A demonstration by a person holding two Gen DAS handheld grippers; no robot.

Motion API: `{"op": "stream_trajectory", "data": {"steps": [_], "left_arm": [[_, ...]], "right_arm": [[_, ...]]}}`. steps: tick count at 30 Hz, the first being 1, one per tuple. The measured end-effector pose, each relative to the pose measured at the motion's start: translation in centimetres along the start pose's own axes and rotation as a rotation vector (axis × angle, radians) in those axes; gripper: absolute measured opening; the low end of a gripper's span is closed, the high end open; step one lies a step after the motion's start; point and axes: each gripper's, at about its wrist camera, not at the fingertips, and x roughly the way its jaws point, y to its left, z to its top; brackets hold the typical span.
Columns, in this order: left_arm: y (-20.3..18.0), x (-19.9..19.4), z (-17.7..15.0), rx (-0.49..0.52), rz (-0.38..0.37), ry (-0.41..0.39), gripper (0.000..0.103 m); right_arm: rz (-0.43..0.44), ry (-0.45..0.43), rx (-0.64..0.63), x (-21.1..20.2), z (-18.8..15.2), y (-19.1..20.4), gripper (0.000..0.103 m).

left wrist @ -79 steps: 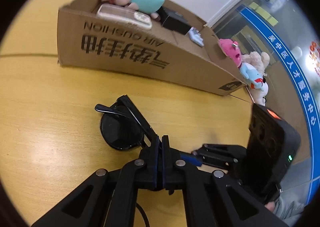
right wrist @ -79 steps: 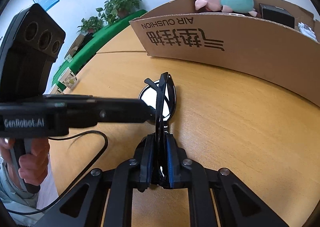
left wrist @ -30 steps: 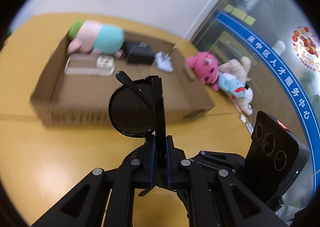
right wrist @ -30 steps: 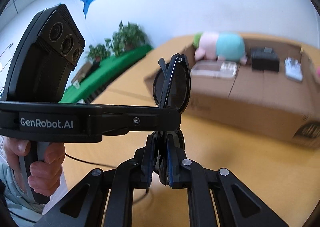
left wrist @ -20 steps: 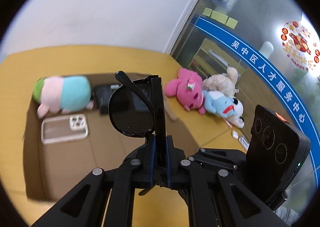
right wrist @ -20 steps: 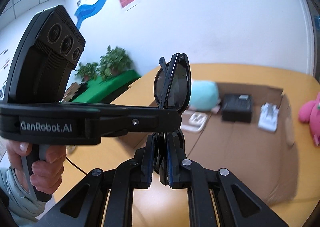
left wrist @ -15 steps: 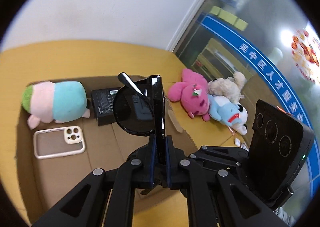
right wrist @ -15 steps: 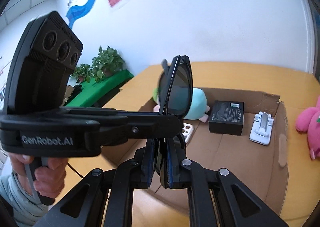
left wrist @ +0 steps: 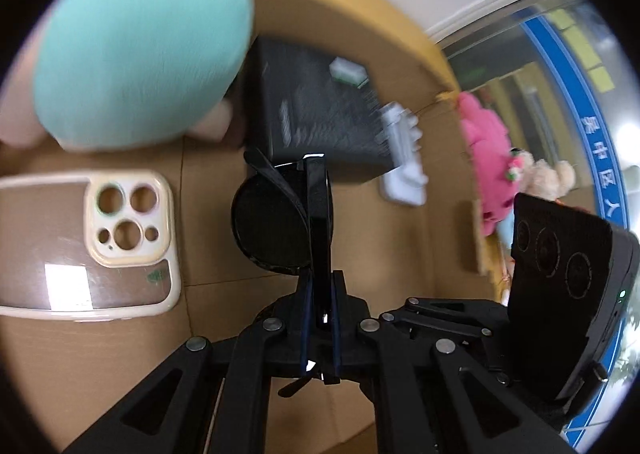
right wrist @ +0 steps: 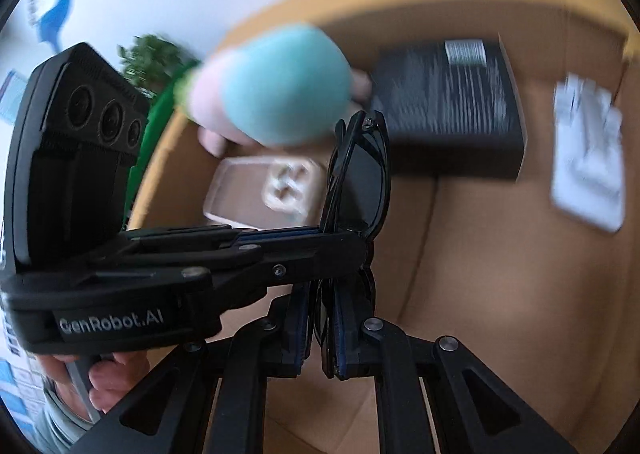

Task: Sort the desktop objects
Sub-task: 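Lift the sunglasses with both grippers and lower them into the box, then open both grippers to release the sunglasses and withdraw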

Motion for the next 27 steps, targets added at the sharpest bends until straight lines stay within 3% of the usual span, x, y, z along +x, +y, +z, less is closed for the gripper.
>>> {"op": "stream_trajectory", "data": {"steps": [3,8,9,11,13,16,18,19,20,21,24,27], "left_arm": [[0.1,1.0,-0.1,-0.005,0.016,0.02,0.007],[-0.7,0.4,-0.9,0.021,0.06,0.016,0.01],[-1.2,-0.2,-1.3,0.036,0.081,0.004,0.01],[-1.9,-1.8,-1.8,0.071,0.092,-0.042,0.01],[-2.9,-4.5,-3.3,0.114,0.096,-0.114,0.015],[-4.1,-10.1,-6.6,0.193,0.161,-0.256,0.026],[-5.1,-14.4,-9.8,0.261,0.247,-0.401,0.049],[-5.4,-16.1,-11.2,0.29,0.286,-0.467,0.058],[-5.5,-18.0,-12.8,0.324,0.333,-0.549,0.074],[-5.5,-19.5,-14.9,0.359,0.388,-0.642,0.083],[-4.7,-20.7,-19.3,0.421,0.515,-0.815,0.083],[-2.6,-18.9,-22.2,0.414,0.535,-0.888,0.083]], "right_arm": [[-0.006,0.059,0.044,1.8,-0.2,-0.8,0.01],[0.008,0.051,0.071,1.8,-0.8,-1.3,0.015],[-0.002,0.046,0.064,1.5,-1.1,-1.1,0.018],[-0.027,0.028,0.035,0.6,-1.4,-0.4,0.035],[-0.072,-0.015,-0.004,-0.9,-2.3,0.6,0.066],[-0.098,-0.151,-0.053,-5.0,-4.7,2.4,0.079],[-0.121,-0.255,-0.088,-7.6,-6.5,3.3,0.086],[-0.145,-0.311,-0.112,-8.8,-7.8,4.1,0.095],[-0.186,-0.374,-0.14,-10.1,-9.3,4.9,0.101],[-0.231,-0.434,-0.162,-11.0,-10.9,5.7,0.103],[-0.366,-0.566,-0.232,-11.4,-15.0,7.7,0.103],[-0.476,-0.654,-0.239,-10.3,-18.2,7.9,0.103]]}}
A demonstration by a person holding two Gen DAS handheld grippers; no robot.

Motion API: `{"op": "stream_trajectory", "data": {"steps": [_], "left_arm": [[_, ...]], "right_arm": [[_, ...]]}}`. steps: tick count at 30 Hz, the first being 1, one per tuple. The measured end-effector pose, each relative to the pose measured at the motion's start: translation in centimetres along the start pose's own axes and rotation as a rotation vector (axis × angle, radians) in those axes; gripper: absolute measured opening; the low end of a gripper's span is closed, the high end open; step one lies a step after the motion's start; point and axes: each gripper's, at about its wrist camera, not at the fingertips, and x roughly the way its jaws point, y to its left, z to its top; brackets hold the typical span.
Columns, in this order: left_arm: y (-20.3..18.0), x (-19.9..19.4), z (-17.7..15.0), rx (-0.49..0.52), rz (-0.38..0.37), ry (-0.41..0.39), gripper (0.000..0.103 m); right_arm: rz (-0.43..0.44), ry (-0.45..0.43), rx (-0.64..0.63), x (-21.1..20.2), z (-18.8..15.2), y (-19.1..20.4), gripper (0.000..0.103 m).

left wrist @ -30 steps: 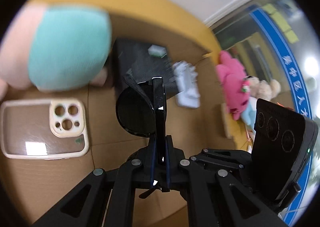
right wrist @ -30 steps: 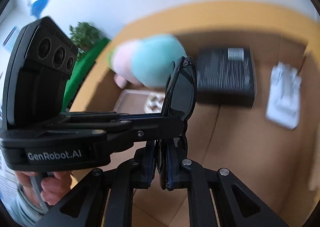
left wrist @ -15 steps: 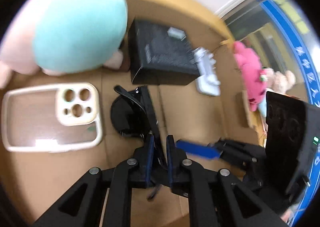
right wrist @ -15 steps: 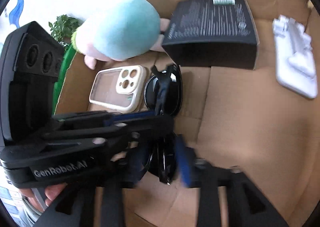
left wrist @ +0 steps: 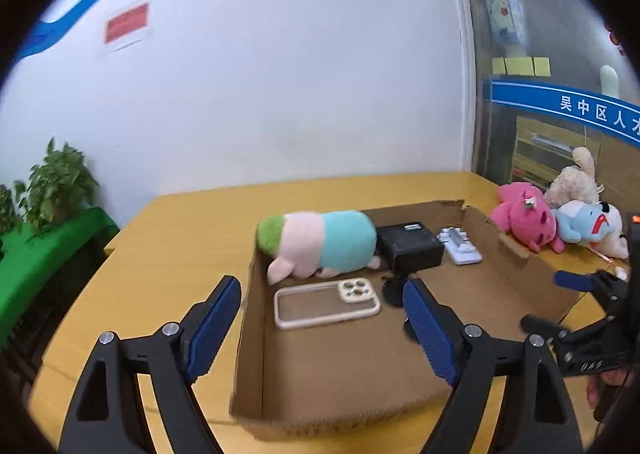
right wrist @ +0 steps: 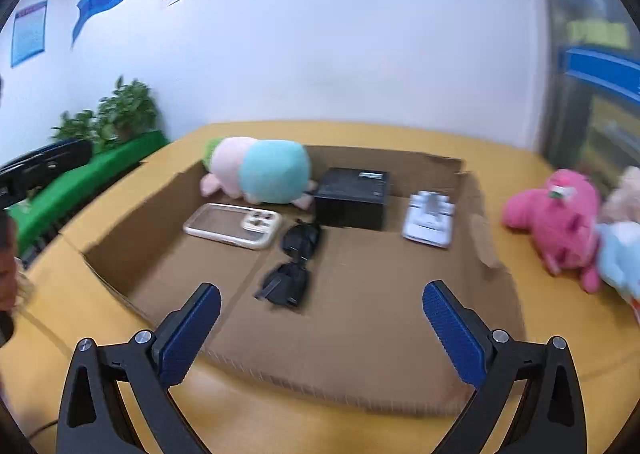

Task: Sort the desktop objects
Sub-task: 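Open both grippers to release the sunglasses and withdraw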

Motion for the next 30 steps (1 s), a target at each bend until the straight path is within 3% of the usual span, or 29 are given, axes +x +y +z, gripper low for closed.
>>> {"op": "stream_trajectory", "data": {"steps": [2,5,8,13,18,24,30], "left_arm": [[-0.2,0.2,-2.5,-0.023,0.01,-0.008,0.083],[-0.6,2.1,-5.8,-0.037,0.021,0.054,0.083],[0.0,2.2,-7.1,-0.029,0.046,0.048,0.084],[-0.6,2.2,-7.7,-0.026,0.093,-0.001,0.088],[-0.9,2.5,-7.7,-0.034,0.111,0.006,0.096],[-0.9,2.8,-7.7,-0.031,0.096,0.012,0.103],[-0.8,2.9,-7.7,-0.033,0.1,0.015,0.103]], "right_arm": [[-0.038,-0.033,0.022,-0.1,-1.8,-0.3,0.103],[-0.082,-0.058,0.022,1.1,-3.8,-0.2,0.103],[-0.051,-0.113,0.059,1.4,-4.5,-1.1,0.103],[-0.053,-0.145,0.048,2.0,-4.8,-1.1,0.103],[-0.056,-0.156,0.046,1.9,-4.9,-1.0,0.103],[-0.056,-0.155,0.045,1.9,-4.9,-1.0,0.103],[-0.056,-0.151,0.046,2.0,-5.0,-0.9,0.103]]}}
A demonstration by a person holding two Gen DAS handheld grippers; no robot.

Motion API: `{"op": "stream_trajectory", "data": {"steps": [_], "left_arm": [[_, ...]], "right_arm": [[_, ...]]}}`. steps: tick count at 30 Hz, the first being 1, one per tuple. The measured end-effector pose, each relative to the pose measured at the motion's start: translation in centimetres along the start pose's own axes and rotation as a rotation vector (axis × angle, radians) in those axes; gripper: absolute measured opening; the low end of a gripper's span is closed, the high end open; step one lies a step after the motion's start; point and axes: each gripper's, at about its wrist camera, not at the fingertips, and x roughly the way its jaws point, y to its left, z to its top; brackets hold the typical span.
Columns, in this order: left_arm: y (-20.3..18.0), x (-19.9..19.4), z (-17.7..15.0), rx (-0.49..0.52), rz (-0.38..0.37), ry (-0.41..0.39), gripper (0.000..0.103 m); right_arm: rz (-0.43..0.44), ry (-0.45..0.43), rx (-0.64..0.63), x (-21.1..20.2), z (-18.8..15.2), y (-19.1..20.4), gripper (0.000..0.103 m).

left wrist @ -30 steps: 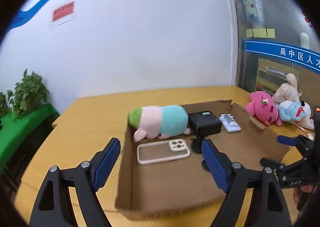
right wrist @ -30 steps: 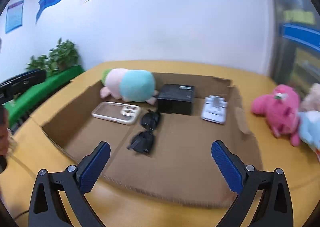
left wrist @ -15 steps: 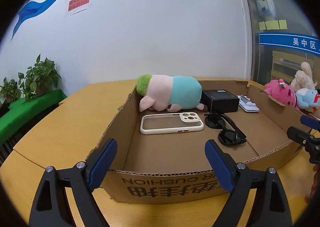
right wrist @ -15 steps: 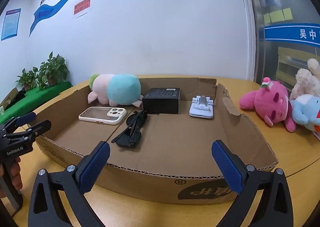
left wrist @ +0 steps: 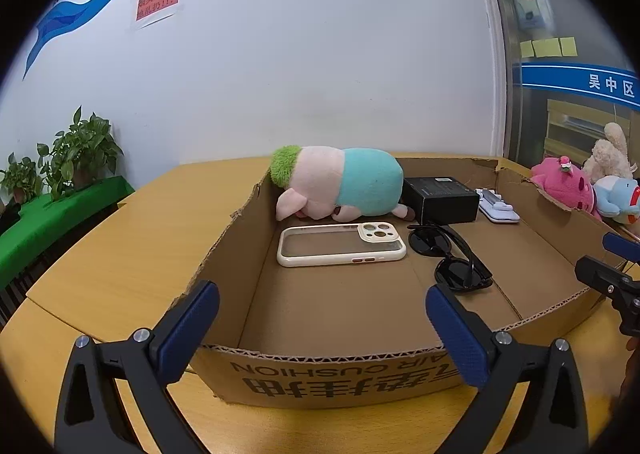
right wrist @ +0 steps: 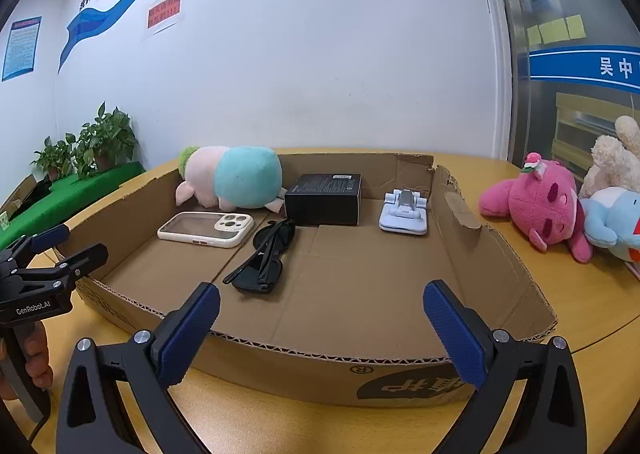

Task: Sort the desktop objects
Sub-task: 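Open both grippers to release the sunglasses and withdraw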

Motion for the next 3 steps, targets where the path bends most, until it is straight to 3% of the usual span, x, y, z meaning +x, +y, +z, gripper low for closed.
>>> {"op": "stream_trajectory", "data": {"steps": [3], "left_arm": [[-0.08,-0.05,0.03,0.001,0.004,0.0,0.103]], "right_arm": [[0.0,0.0,0.0,0.0,0.03,-0.02,0.103]]}}
